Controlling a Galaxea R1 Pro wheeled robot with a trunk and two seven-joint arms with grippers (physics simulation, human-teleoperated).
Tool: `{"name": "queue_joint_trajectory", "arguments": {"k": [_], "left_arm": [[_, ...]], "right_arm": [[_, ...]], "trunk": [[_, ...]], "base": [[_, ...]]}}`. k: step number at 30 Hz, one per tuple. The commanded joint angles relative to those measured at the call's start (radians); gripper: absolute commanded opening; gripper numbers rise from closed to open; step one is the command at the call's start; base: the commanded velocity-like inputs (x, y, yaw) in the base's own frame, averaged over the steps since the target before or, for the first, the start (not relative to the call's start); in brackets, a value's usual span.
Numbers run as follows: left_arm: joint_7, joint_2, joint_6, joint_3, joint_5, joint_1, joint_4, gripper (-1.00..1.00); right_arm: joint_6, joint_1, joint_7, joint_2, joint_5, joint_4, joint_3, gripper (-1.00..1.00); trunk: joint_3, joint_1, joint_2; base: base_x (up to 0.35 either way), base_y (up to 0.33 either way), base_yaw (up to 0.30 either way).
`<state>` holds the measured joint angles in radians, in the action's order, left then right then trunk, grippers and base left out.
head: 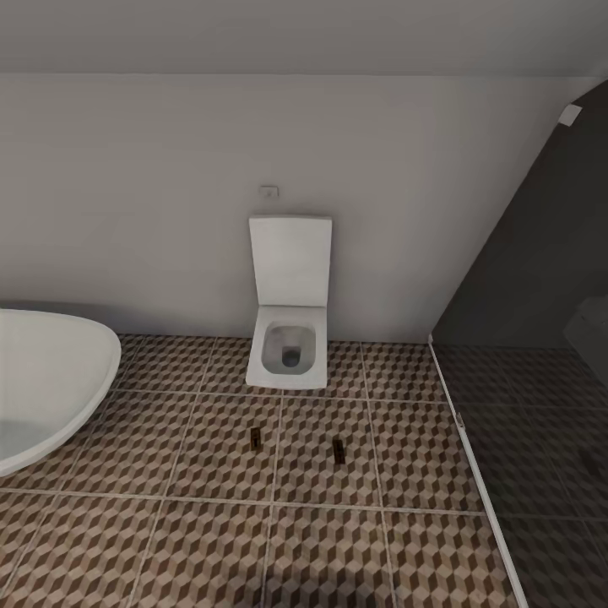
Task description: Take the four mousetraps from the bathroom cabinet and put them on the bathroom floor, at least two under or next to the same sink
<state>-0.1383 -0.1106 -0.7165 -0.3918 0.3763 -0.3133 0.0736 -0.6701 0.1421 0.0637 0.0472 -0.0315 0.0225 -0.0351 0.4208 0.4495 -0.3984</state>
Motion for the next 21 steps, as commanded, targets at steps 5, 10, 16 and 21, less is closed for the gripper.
{"name": "queue_joint_trajectory", "arguments": {"k": [5, 10, 16, 21], "left_arm": [[-0.004, 0.0, -0.004, -0.009, 0.003, -0.001, 0.003, 1.0], [-0.004, 0.001, -0.004, -0.009, 0.003, -0.001, 0.003, 1.0], [-0.004, 0.001, -0.004, -0.009, 0.003, -0.001, 0.003, 1.0], [-0.004, 0.0, -0.004, -0.009, 0.003, -0.001, 0.003, 1.0]], "right_arm": [[-0.003, 0.001, 0.004, 0.0, -0.004, -0.001, -0.003, 1.0], [-0.003, 0.001, 0.004, 0.0, -0.004, -0.001, -0.003, 1.0], [-0.003, 0.001, 0.004, 0.0, -0.004, -0.001, -0.003, 1.0], [-0.003, 0.001, 0.004, 0.0, -0.004, -0.001, -0.003, 1.0]], "trunk": [[0.001, 0.0, -0.002], [0.001, 0.0, -0.002], [0.001, 0.0, -0.002], [0.001, 0.0, -0.002]], "base": [[0.0, 0.0, 0.0], [0.0, 0.0, 0.0], [0.0, 0.0, 0.0], [0.0, 0.0, 0.0]]}}
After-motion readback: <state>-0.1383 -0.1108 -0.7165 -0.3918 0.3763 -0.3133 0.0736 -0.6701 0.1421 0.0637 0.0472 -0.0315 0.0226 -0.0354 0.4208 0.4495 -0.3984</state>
